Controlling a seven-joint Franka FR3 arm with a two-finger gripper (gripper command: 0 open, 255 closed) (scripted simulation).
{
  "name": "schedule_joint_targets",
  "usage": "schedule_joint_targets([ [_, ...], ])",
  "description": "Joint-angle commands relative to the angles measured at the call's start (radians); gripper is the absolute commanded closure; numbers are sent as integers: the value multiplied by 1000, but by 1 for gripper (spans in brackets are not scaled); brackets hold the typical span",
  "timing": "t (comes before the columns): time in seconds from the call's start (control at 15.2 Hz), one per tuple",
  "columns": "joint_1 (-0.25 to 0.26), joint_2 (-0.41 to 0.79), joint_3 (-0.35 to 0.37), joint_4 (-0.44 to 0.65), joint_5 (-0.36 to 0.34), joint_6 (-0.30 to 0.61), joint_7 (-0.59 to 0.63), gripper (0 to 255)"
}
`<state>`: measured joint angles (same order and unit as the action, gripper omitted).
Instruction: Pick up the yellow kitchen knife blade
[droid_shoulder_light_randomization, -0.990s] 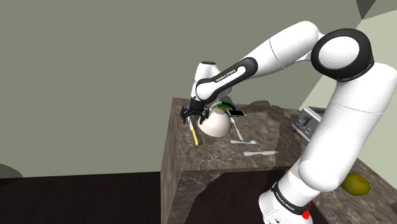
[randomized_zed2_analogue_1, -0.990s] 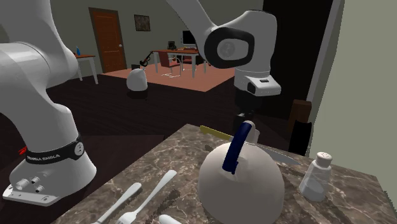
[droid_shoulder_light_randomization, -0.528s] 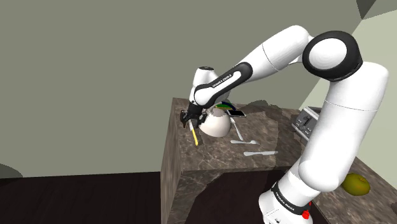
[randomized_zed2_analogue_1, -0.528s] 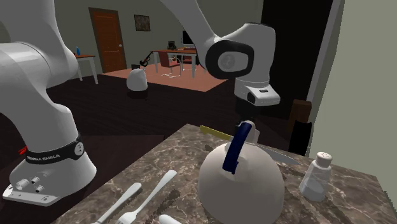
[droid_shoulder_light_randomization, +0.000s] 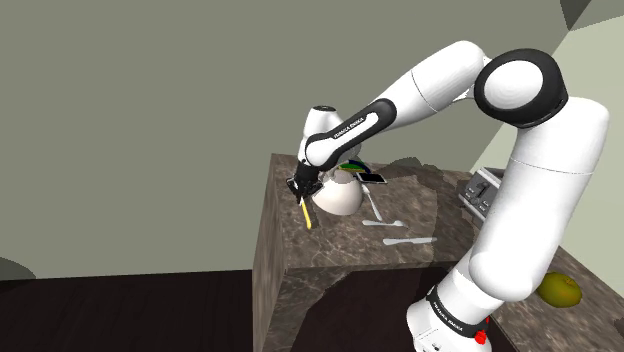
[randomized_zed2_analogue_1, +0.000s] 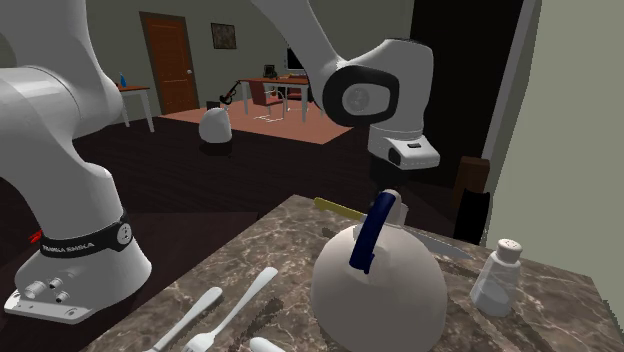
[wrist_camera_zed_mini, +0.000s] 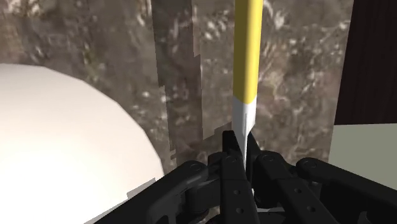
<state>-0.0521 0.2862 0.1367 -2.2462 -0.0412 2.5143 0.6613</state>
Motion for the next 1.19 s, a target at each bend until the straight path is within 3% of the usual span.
schedule_joint_targets([
  [0.0, 1, 1, 0, -2, 0, 3, 1, 255],
  [1.12, -8, -153, 12, 30, 34, -182, -21, 255],
])
